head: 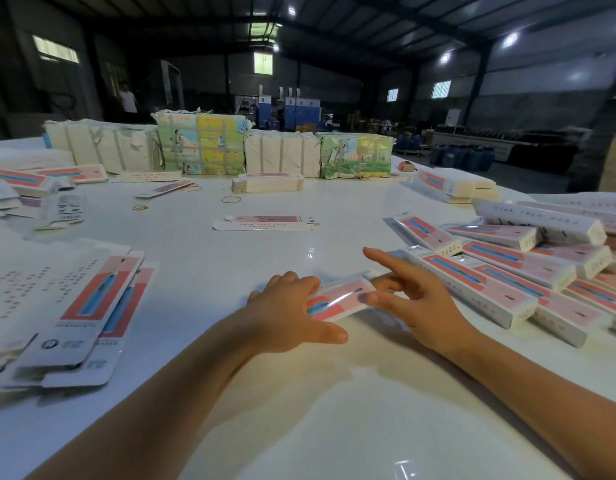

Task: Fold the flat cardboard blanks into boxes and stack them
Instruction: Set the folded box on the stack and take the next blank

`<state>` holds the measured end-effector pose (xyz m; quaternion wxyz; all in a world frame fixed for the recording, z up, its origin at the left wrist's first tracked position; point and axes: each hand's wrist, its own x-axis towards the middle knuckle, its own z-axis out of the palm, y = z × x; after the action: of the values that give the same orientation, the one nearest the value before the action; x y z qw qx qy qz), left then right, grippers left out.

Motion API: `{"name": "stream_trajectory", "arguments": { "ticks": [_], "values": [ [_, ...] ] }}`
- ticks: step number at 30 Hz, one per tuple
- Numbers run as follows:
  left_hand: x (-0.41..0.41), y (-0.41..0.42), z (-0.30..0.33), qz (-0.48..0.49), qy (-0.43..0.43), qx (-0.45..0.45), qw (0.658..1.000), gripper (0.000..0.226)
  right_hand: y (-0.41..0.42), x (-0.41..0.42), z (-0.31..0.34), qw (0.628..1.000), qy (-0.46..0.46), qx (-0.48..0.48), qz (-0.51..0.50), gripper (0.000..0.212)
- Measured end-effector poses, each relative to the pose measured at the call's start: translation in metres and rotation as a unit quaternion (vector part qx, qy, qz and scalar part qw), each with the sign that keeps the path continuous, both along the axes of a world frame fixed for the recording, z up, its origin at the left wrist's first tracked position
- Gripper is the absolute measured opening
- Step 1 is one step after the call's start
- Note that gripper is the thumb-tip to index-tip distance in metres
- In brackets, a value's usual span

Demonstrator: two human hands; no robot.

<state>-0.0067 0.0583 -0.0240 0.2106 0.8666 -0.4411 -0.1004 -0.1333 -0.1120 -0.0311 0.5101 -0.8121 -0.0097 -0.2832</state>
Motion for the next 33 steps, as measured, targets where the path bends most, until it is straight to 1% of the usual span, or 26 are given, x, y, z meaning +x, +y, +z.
{"name": "stream_trajectory", "arguments": {
  "ticks": [3,4,5,6,7,8,9,11,14,15,17,19,21,24,26,27,28,30,33],
  "values": [
    [0.005,0.002,0.003,0.006,0.013,0.006,1.000,0.087,0.000,0.001,-0.002,1.000,0.014,-0.025,0.009,0.057],
    [0.006,0.002,0.003,0.005,0.024,0.008,1.000,0.084,0.000,0.002,-0.003,1.000,0.017,-0.023,0.007,0.057],
    [0.007,0.002,0.003,0.002,0.034,0.003,0.999,0.075,0.000,0.003,-0.003,1.000,0.018,-0.009,0.007,0.055],
    [0.006,0.001,0.002,0.000,0.038,-0.007,0.999,0.063,0.000,0.004,-0.003,1.000,0.021,0.014,0.010,0.053],
    [0.005,0.000,0.001,0.004,0.029,-0.017,0.999,0.050,0.000,0.005,-0.003,0.999,0.024,0.038,0.014,0.052],
    [0.003,-0.002,0.001,0.010,0.006,-0.026,1.000,0.043,0.000,0.006,-0.004,0.998,0.028,0.058,0.017,0.051],
    [0.002,-0.004,0.002,0.015,-0.018,-0.035,0.999,0.040,0.000,0.007,-0.004,0.997,0.032,0.070,0.018,0.051],
    [-0.001,-0.005,0.004,0.019,-0.039,-0.040,0.998,0.037,0.000,0.007,-0.004,0.997,0.034,0.074,0.015,0.051],
    [-0.006,-0.005,0.008,0.027,-0.065,-0.012,0.997,0.033,0.001,0.009,-0.002,0.997,0.026,0.072,-0.013,0.049],
    [-0.008,-0.005,0.008,0.033,-0.091,0.001,0.995,0.033,0.001,0.010,-0.002,0.997,0.019,0.071,-0.026,0.049],
    [-0.010,-0.006,0.005,0.054,-0.174,0.034,0.983,0.048,0.000,0.011,-0.001,0.997,0.010,0.070,-0.041,0.046],
    [-0.012,-0.008,0.002,0.064,-0.224,0.049,0.971,0.055,-0.001,0.010,-0.001,0.997,0.014,0.057,-0.047,0.044],
    [-0.014,-0.008,0.001,0.067,-0.210,0.043,0.974,0.055,-0.001,0.009,-0.003,0.998,0.016,0.029,-0.059,0.044],
    [-0.014,-0.006,0.001,0.084,-0.185,0.049,0.978,0.056,-0.005,0.008,-0.006,0.988,-0.003,-0.064,-0.144,0.043],
    [-0.013,-0.006,0.000,0.106,-0.206,0.042,0.972,0.060,-0.006,0.008,-0.004,0.974,-0.021,-0.088,-0.206,0.035],
    [-0.014,-0.006,0.000,0.116,-0.223,0.037,0.967,0.062,-0.006,0.008,-0.003,0.971,-0.026,-0.089,-0.219,0.026],
    [-0.015,-0.006,0.000,0.123,-0.238,0.031,0.963,0.065,-0.004,0.008,-0.002,0.972,-0.027,-0.089,-0.216,0.019],
    [-0.019,-0.009,-0.001,0.130,-0.251,0.021,0.959,0.067,-0.002,0.008,-0.003,0.976,-0.021,-0.097,-0.196,0.028],
    [-0.025,-0.013,-0.003,0.135,-0.275,0.018,0.952,0.067,0.003,0.008,-0.002,0.982,-0.015,-0.088,-0.166,0.023]
  ]
}}
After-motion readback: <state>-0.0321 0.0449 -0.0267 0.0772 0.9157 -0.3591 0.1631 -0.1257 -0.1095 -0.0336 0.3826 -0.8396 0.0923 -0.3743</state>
